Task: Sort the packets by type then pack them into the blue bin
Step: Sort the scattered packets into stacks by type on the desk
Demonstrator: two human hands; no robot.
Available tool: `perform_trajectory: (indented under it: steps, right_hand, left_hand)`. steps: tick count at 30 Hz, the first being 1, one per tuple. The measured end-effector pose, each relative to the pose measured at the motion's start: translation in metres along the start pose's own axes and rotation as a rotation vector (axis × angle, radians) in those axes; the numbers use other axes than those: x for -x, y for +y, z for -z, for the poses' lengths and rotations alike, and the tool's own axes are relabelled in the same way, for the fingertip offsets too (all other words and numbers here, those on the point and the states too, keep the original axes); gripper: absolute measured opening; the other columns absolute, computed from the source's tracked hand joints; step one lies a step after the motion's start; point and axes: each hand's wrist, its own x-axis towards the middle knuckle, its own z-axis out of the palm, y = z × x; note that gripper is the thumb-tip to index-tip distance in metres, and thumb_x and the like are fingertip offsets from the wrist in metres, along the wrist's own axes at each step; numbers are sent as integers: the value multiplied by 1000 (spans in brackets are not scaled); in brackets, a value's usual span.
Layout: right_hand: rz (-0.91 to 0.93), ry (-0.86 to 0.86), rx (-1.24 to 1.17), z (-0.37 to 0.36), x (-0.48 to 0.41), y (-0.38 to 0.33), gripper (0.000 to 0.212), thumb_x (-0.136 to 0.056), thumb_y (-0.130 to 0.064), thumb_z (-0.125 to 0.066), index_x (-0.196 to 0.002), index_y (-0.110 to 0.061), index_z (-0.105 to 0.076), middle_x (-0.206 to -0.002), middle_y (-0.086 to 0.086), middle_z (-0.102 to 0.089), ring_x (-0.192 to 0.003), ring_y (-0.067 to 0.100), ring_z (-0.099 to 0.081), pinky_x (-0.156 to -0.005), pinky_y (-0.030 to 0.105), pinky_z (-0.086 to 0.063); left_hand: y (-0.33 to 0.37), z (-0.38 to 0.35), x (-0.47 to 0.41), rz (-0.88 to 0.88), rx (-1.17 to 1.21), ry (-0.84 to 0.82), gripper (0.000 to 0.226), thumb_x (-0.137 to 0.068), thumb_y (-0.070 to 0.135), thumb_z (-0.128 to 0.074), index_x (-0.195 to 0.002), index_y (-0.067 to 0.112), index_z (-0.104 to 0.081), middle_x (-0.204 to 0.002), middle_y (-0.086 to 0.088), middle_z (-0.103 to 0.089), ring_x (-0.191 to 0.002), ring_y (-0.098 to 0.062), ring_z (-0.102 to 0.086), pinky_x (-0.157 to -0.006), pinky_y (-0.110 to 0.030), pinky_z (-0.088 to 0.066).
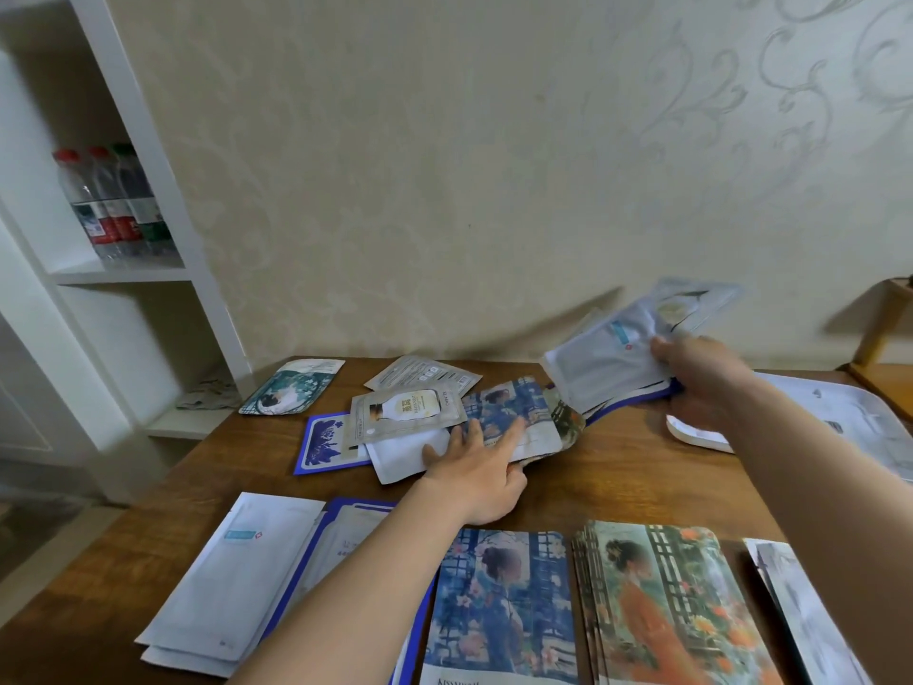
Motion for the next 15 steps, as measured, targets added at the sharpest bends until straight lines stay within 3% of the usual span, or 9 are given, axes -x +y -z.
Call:
perform_trajectory:
  steps: [4,7,9,11,13,15]
  right_hand:
    - [61,-44,-48,20,8,-13,20,-106,-14,-51,-124,-6,-55,-116,19,-67,-100,37,-70,-62,50,-62]
    - [85,-118,-108,31,16,-18,18,-105,-14,-53,-121,-9,-59,-117,18,-71,-101,36,-73,-69,50,-62]
    - [97,-172,-173,33,23,-20,21,-104,-14,-53,-123,-9,-60,-116,16,-74,-100,34,-74,-69,48,-62]
    - [101,-240,-218,32,31,-21,26,-105,-16,-51,-128,-9,-60,-117,14,-74,-102,31,-74,-70,45,-63]
    - [87,-296,-257,29,42,-21,30,-105,-18,-50,-132,-9,-59,-119,12,-74,-105,28,-73,-73,43,-63]
    - [60,-350,-289,27,55,-19,27,-104,-17,-51,-127,-8,-62,-116,11,-75,-99,25,-75,-70,38,-63]
  left_hand:
    - [1,2,1,19,-41,-27,82,-93,70,-35,-159,47,9,-171,-15,12,-157,-37,13,-122,-65,0]
    - [7,12,6,-8,150,70,88,-89,75,-36,-163,38,-7,-173,-6,1,-159,-31,2,-126,-56,-5]
    - [16,20,11,-52,500,209,85,-85,75,-35,-156,30,-37,-166,-3,-32,-151,-24,-30,-122,-51,-27]
    - [32,25,18,-101,903,309,69,-87,71,-36,-126,22,-66,-129,0,-68,-121,-16,-60,-112,-50,-42]
    - [50,27,27,-133,1368,273,46,-101,58,-41,-115,24,-69,-116,1,-75,-115,-15,-66,-114,-48,-42]
    - [63,28,35,-133,1795,188,44,-103,55,-44,-126,24,-66,-126,-7,-73,-124,-25,-64,-117,-51,-39]
